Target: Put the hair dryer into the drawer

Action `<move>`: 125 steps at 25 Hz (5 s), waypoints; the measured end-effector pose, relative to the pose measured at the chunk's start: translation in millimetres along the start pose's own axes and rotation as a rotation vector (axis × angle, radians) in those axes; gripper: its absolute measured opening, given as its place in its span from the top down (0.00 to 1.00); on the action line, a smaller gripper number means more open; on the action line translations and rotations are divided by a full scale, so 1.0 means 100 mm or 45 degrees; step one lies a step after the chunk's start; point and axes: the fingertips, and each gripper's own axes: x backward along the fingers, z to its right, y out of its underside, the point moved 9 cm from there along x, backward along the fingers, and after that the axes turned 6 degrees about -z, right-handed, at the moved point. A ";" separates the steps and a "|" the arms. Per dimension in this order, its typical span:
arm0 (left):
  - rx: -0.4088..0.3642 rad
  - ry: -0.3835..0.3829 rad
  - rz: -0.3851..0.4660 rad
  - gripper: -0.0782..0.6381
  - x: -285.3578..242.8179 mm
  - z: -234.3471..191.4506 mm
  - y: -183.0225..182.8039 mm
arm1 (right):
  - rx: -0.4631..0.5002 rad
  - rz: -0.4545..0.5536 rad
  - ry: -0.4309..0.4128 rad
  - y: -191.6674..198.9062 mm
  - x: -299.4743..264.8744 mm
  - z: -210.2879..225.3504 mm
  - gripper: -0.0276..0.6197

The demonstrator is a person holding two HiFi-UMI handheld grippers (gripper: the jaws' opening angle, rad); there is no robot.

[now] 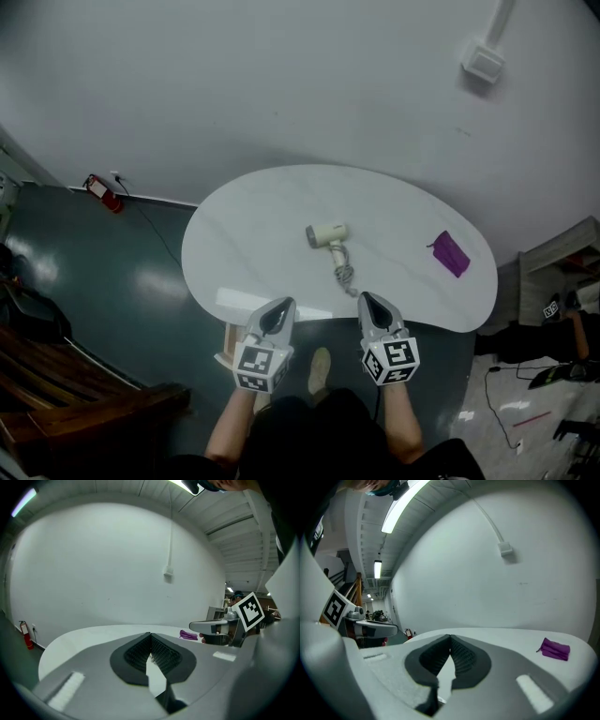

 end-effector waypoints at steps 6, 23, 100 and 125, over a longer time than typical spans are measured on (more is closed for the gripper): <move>0.024 -0.045 -0.049 0.88 -0.35 -0.07 0.13 | -0.020 -0.077 -0.044 0.12 -0.39 0.31 0.95; 0.128 -0.133 -0.192 0.88 -0.93 -0.35 0.62 | -0.022 -0.259 -0.146 0.52 -1.33 0.72 0.95; 0.330 -0.391 -0.255 0.88 -0.55 -0.62 0.91 | 0.123 -0.759 -0.182 0.83 -2.66 0.80 0.61; 0.323 -0.619 -0.060 0.88 0.92 -0.45 0.74 | 0.264 -0.571 -0.458 0.17 -1.44 -0.44 0.61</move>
